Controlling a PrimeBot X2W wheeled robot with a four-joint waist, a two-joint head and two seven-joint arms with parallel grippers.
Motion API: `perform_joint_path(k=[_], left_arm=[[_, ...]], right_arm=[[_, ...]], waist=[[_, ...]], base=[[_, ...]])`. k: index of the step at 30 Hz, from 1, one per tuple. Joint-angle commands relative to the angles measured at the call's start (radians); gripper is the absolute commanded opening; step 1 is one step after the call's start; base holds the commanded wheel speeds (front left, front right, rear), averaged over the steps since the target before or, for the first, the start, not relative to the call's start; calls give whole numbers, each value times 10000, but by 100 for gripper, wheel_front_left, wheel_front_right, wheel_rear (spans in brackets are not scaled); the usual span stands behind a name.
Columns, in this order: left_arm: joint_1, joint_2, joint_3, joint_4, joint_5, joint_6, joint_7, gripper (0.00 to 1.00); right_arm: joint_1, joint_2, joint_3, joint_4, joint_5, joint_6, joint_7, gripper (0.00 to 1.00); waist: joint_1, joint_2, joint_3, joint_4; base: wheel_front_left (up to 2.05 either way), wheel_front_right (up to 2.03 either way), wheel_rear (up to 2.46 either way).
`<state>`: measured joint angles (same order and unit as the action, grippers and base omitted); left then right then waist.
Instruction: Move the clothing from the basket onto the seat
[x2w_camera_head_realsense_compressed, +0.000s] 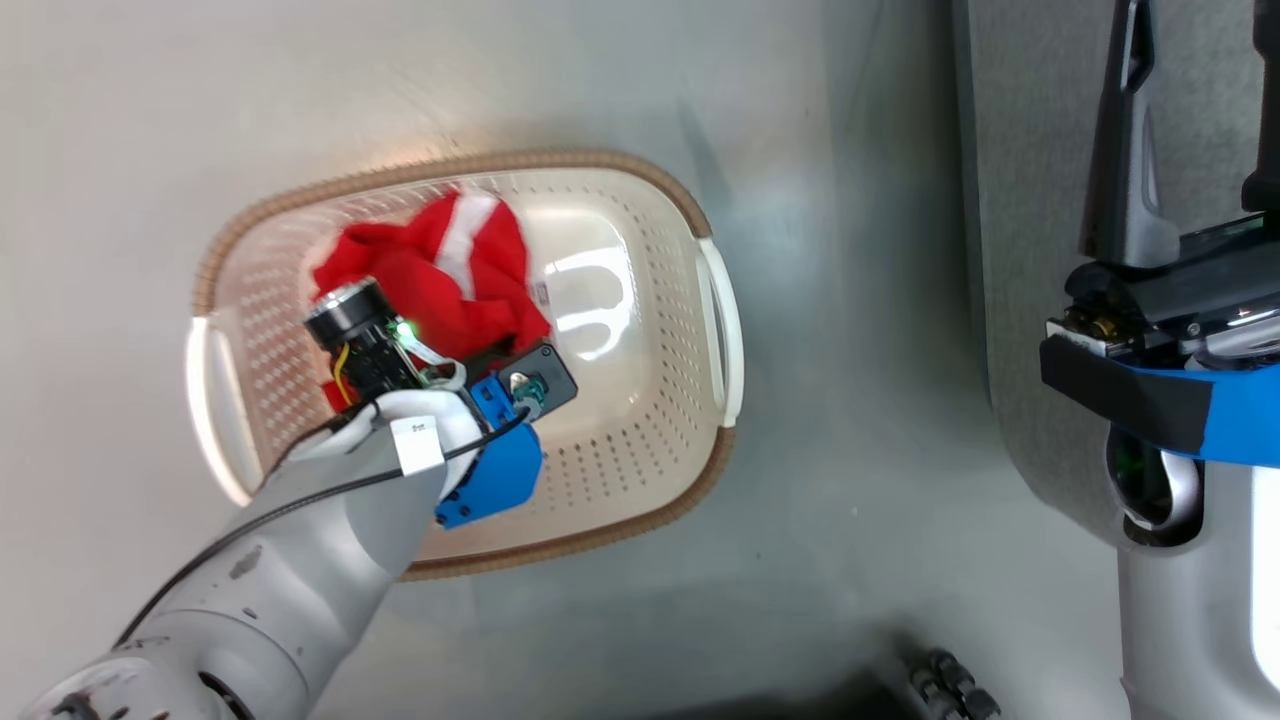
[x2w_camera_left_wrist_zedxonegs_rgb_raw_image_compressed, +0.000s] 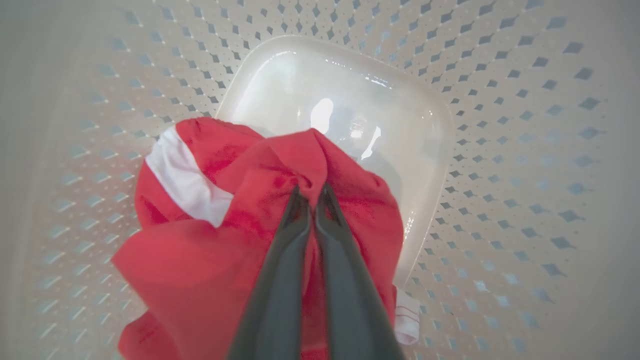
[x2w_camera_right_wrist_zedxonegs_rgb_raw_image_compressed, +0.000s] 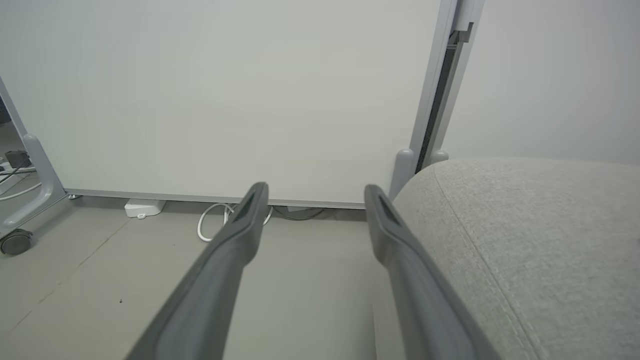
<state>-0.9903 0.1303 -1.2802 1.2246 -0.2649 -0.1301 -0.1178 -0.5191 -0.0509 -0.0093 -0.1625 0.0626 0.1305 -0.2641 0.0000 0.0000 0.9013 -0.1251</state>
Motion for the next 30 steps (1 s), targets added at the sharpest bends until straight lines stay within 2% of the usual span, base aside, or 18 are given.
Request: perform_joint_path(k=[1,18,30], left_arm=[[70,-70,-32,-58,-81,-1,-130,0],[1147,-484,-32,-703,-1884,-1,-1288,0],[1727,-136,232,-1930,-2917,-2,-1480,0]], right_arm=[[163,11,-28,67,-50,5,-5,100],[1300,-166,-333,836,-108,5,-3,100],[2613,-179,-511,1376,20,5,-3,100]], waist=[[0,0,-582,286],[0,0,-3769,1093],[0,0,-6112,1580]], base=[[0,0,0],[0,0,0],[0,0,0]])
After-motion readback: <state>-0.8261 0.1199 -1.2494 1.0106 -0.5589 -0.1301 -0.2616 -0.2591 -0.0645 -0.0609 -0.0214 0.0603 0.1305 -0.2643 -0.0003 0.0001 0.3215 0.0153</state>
